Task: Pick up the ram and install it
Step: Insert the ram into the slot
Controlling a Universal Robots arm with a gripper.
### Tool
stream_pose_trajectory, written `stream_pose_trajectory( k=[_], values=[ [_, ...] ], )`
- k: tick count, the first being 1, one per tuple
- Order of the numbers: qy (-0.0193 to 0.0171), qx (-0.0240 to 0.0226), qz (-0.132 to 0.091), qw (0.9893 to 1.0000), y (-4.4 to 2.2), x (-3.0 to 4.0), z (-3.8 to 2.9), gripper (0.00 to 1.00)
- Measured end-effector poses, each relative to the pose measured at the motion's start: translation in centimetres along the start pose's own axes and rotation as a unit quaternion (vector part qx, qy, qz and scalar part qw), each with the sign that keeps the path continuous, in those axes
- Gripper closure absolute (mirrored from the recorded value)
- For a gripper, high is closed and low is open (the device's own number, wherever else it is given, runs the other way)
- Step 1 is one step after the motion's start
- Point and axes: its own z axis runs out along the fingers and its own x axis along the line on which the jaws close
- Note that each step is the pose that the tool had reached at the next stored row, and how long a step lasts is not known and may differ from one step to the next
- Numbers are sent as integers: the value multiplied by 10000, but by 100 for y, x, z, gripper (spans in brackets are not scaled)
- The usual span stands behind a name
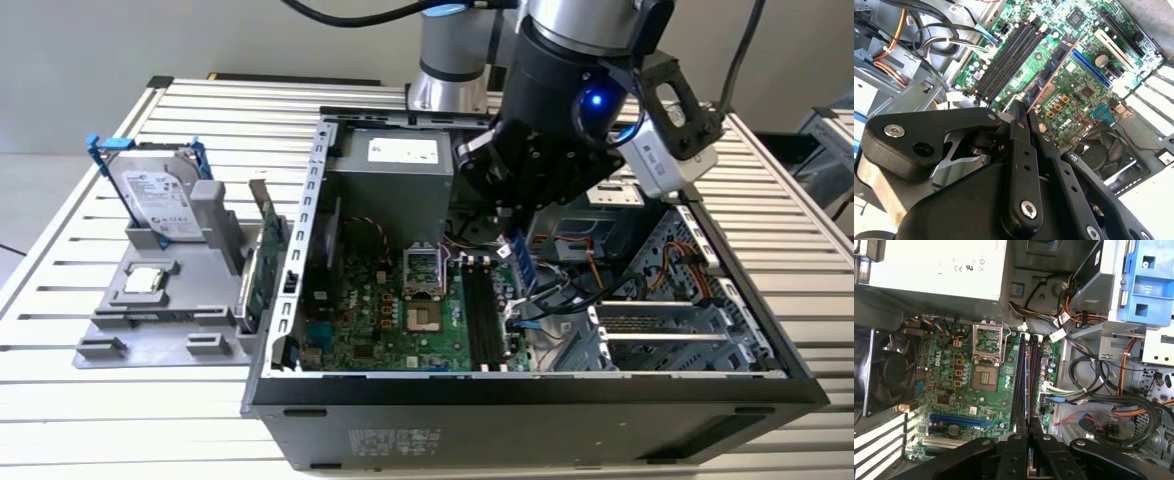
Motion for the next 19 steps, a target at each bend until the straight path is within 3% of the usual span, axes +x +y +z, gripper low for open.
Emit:
stream_pose_trajectory(
  k=[9,19],
  values=[
    [0,1,36,10000,-2,0,70,100],
    [-7,-8,288,9996,-4,-1,139,100]
  ],
)
